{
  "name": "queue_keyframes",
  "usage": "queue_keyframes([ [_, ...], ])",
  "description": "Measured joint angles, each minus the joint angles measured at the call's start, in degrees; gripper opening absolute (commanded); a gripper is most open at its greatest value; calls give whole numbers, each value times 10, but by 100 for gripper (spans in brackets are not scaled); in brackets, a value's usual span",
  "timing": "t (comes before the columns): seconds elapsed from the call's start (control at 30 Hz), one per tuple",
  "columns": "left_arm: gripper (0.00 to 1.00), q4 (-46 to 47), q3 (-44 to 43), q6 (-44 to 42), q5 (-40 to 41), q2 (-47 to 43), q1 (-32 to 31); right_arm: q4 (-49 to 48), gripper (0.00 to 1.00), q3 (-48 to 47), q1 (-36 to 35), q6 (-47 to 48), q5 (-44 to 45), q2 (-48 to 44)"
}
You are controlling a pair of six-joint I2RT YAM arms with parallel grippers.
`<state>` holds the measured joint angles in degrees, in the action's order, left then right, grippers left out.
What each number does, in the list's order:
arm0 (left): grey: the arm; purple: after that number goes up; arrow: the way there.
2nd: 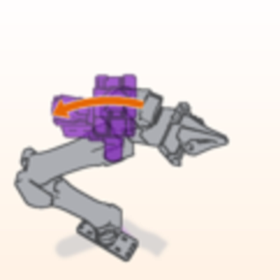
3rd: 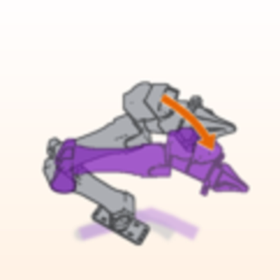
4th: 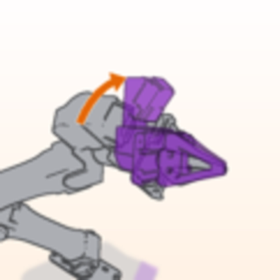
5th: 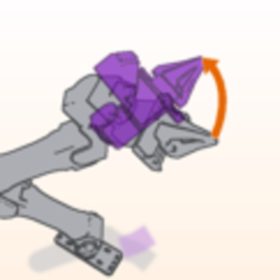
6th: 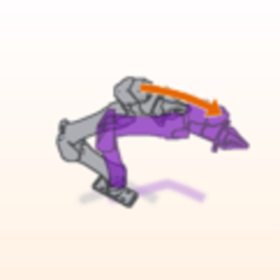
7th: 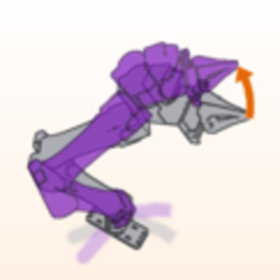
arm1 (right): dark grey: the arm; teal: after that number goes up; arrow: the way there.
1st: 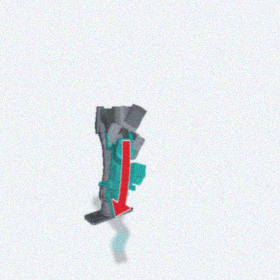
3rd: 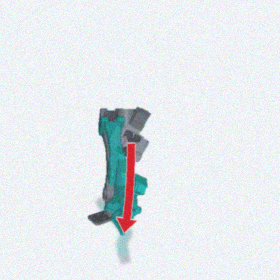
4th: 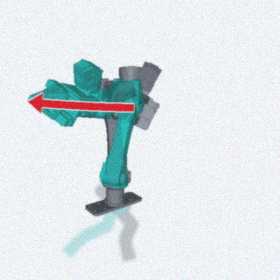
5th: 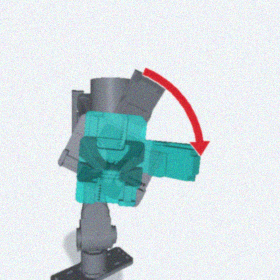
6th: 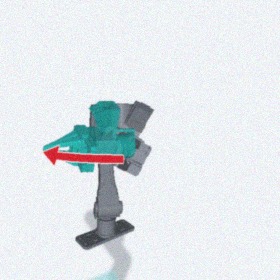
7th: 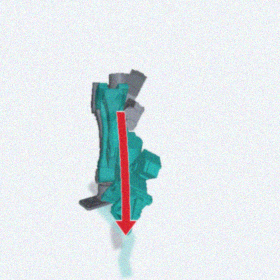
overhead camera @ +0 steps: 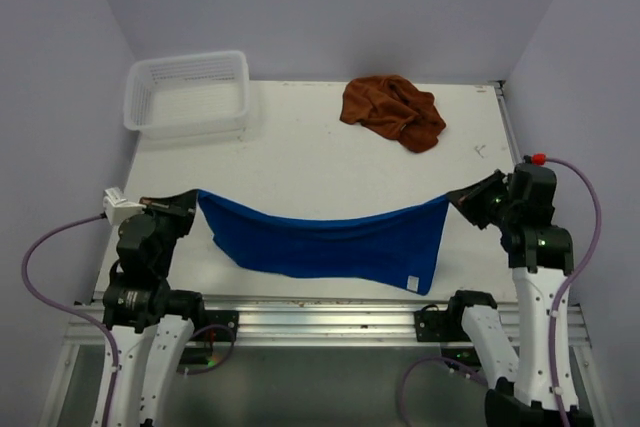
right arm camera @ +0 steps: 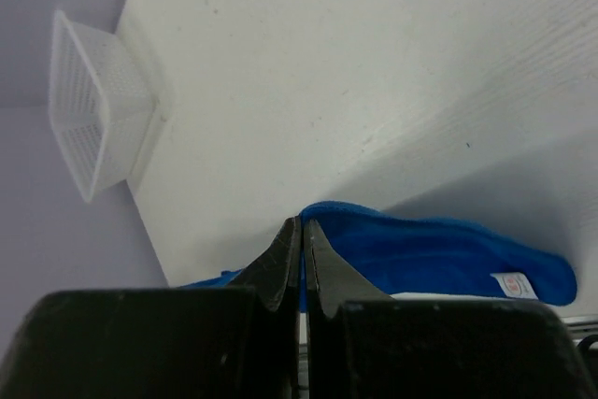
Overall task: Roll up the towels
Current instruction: Flatten the towel
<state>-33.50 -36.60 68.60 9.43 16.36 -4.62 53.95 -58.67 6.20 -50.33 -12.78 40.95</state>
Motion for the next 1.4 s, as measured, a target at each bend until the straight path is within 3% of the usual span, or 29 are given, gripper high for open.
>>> queue_keyframes([
  [0.17,0,72,51,-1,0,69,0,-77,0,60,0,-11,1,62],
  [0.37,0,222,65,-4,-4,218,0,-185,0,64,0,-15,18,165],
  [0.6,0,357,62,-13,-5,380,0,-269,0,30,0,-12,29,313],
  [0.8,0,439,8,-33,-24,527,1,-315,0,-22,0,-6,42,397],
  [1.17,0,522,-63,-52,-55,647,1,-370,0,-64,0,4,54,496],
  [1.4,0,546,-52,-54,-82,622,1,-373,0,-65,0,12,58,480],
])
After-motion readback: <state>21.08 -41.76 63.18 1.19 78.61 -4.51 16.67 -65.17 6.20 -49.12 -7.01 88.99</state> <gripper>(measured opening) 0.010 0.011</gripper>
